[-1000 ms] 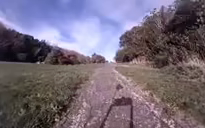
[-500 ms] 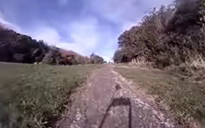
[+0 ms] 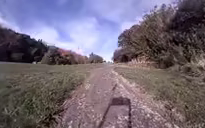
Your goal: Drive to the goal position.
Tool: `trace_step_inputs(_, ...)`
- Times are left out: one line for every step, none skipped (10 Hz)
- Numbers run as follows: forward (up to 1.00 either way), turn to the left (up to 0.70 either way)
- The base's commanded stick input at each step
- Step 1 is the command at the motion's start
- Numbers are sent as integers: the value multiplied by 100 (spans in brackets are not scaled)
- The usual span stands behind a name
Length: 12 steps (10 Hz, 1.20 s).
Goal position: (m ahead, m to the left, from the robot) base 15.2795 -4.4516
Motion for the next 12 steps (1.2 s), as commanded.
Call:
trace_step_inputs(70,0)
trace_step_inputs(70,0)
trace_step_inputs(70,0)
trace_step_inputs(70,0)
trace_step_inputs(70,0)
trace_step_inputs(70,0)
trace_step_inputs(70,0)
trace_step_inputs(70,0)
trace_step_inputs(70,0)
trace_step_inputs(70,0)
trace_step_inputs(70,0)
trace_step_inputs(70,0)
